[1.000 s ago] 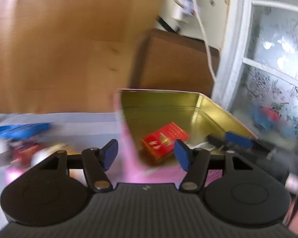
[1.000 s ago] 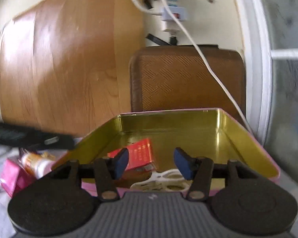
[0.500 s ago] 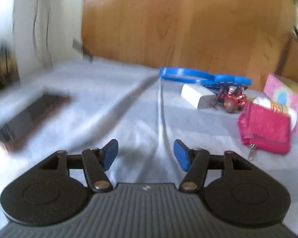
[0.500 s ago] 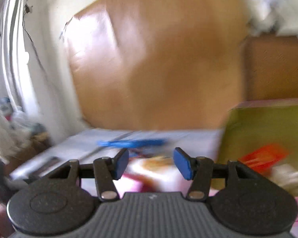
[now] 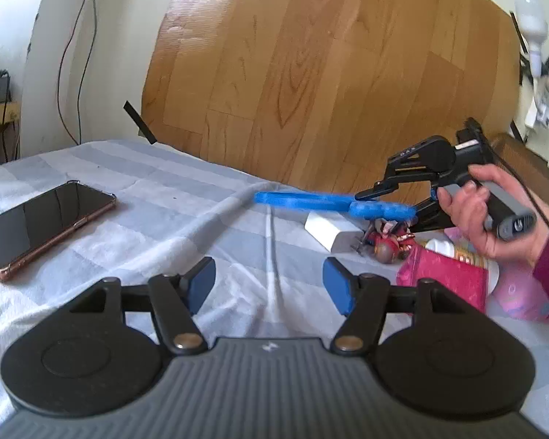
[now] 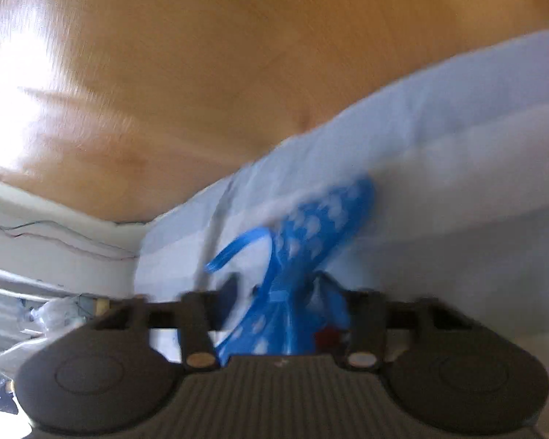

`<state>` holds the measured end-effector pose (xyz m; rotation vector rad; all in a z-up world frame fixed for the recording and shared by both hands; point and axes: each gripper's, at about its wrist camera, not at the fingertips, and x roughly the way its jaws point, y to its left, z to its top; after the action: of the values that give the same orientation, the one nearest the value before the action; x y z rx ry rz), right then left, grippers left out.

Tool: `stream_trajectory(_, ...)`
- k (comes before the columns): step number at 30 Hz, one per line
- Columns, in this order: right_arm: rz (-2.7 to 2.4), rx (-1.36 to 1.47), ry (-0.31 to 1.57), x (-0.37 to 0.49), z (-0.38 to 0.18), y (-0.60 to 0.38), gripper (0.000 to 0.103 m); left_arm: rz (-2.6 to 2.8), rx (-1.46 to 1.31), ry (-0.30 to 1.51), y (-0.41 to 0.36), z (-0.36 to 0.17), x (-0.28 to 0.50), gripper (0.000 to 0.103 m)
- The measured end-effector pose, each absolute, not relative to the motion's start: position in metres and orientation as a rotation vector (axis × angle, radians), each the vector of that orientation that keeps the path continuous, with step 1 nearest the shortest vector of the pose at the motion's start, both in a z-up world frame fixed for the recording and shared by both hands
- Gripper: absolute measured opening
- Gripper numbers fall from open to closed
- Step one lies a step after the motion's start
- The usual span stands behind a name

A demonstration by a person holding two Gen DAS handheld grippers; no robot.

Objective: Organize rigid objects
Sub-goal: 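Grasp the blue polka-dot headband with the right gripper and lift it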

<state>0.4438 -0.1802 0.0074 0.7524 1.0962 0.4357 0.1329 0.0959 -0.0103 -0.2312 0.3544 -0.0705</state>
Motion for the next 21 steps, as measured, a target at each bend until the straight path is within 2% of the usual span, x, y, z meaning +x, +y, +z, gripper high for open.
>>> stream_trajectory(4,0.558,0.718,1.013,0.395,0.034,-0.17,0.02,-0.056,-0.254,0.337,0.1,-0.01,0.131,0.069)
stream_trajectory(8,0.711,0.593,0.939,0.322,0.064,-0.178,0.02,-0.053,-0.347,0.291,0.118,-0.008,0.12,0.074)
stream_trajectory(12,0.829,0.473,0.968,0.256,0.076,-0.21,0.02,-0.047,-0.506,0.306,0.148,-0.007,0.098,0.074)
stream_trajectory(17,0.912,0.243,1.034,0.197,0.078,-0.228,0.02,-0.119,-0.405,0.333,0.134,0.008,0.069,0.074)
stream_trajectory(19,0.793,0.174,1.007,0.206,0.08,-0.22,0.025,-0.167,-0.331,0.352,0.114,0.011,0.067,0.074)
stream_trajectory(21,0.598,0.096,0.883,0.21,0.083,-0.227,0.039,-0.19,-0.241,0.372,0.091,0.015,0.067,0.073)
